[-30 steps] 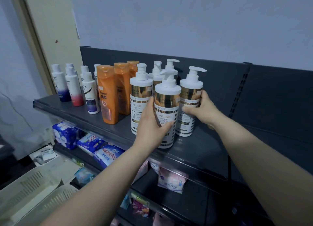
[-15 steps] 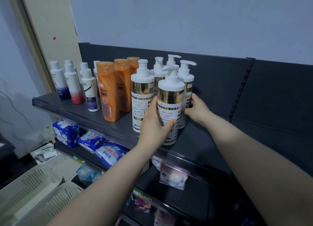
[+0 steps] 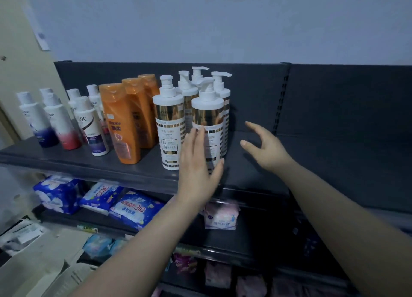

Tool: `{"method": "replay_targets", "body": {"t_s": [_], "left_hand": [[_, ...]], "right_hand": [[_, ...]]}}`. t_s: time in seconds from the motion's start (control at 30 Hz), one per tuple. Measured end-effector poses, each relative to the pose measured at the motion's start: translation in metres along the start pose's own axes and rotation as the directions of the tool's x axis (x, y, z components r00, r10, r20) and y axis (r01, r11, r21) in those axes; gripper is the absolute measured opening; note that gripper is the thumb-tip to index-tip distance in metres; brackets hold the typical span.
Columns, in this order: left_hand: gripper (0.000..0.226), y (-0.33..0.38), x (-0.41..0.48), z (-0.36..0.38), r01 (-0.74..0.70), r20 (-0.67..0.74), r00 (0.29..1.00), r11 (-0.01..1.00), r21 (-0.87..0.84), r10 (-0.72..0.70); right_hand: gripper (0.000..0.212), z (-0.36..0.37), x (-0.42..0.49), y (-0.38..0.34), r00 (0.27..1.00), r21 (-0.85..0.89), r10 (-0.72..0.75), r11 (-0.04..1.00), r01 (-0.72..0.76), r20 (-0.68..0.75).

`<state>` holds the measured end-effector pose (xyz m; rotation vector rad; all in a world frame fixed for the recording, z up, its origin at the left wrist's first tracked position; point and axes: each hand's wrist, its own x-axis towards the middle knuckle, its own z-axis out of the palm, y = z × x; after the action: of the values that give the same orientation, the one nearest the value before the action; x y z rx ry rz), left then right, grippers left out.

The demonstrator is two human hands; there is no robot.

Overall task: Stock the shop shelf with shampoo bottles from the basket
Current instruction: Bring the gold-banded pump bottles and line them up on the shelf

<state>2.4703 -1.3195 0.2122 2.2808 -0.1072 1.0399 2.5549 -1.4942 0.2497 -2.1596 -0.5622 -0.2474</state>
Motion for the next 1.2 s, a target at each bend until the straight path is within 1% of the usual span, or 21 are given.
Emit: {"method": "replay_targets", "body": {"t_s": [0.1,0.2,0.27,0.33,0.43,0.6,0.7,0.77,0.83,0.9,1.03,1.13,1.2], "left_hand": [[0.075,0.008,-0.011,0.003,-0.096,0.071,0.993,0.995,0.021,0.094],[0.072,0.022,-0.031,0.010,-0.216,0.152,0.963,0.975,-0.046,0.221],[0.072,0.036,-0.048,0.018,-0.243,0.213,0.942,0.964,-0.107,0.260],[0.072,0.052,-0.066,0.029,-0.259,0.276,0.915,0.953,-0.156,0.294],[0.070,0.081,-0.095,0.049,-0.297,0.339,0.868,0.927,-0.229,0.362],[0.070,0.139,-0.146,0.087,-0.362,0.412,0.768,0.864,-0.350,0.489],[0.070,0.176,-0.184,0.109,-0.362,0.468,0.698,0.831,-0.422,0.542],[0.070,0.200,-0.213,0.122,-0.368,0.504,0.638,0.806,-0.464,0.582],[0.070,0.224,-0.244,0.135,-0.383,0.533,0.582,0.785,-0.487,0.614],[0.069,0.247,-0.278,0.148,-0.384,0.551,0.542,0.771,-0.509,0.634],[0.068,0.285,-0.350,0.173,-0.357,0.629,0.454,0.776,-0.521,0.631],[0.072,0.301,-0.402,0.190,-0.353,0.705,0.372,0.795,-0.494,0.604],[0.071,0.305,-0.436,0.201,-0.349,0.752,0.319,0.809,-0.473,0.577]], "right_hand": [[0.056,-0.005,-0.035,-0.006,0.998,-0.108,0.011,0.994,-0.018,-0.067],[0.058,-0.013,-0.077,-0.004,0.992,-0.199,0.026,0.979,-0.050,-0.123],[0.059,-0.021,-0.111,0.002,0.985,-0.278,0.047,0.956,-0.092,-0.166],[0.060,-0.033,-0.148,0.008,0.972,-0.343,0.096,0.924,-0.167,-0.216],[0.061,-0.056,-0.208,0.016,0.933,-0.386,0.201,0.869,-0.310,-0.297],[0.059,-0.091,-0.304,0.038,0.859,-0.486,0.300,0.725,-0.488,-0.416],[0.058,-0.109,-0.361,0.051,0.813,-0.495,0.349,0.658,-0.567,-0.467],[0.057,-0.120,-0.401,0.062,0.780,-0.487,0.385,0.621,-0.614,-0.493],[0.057,-0.131,-0.443,0.076,0.745,-0.468,0.422,0.589,-0.659,-0.517],[0.060,-0.141,-0.488,0.091,0.710,-0.435,0.464,0.570,-0.697,-0.529],[0.057,-0.157,-0.579,0.123,0.631,-0.365,0.560,0.520,-0.772,-0.537],[0.055,-0.162,-0.639,0.151,0.583,-0.319,0.611,0.492,-0.810,-0.536],[0.055,-0.159,-0.674,0.167,0.538,-0.288,0.669,0.456,-0.842,-0.513]]}}
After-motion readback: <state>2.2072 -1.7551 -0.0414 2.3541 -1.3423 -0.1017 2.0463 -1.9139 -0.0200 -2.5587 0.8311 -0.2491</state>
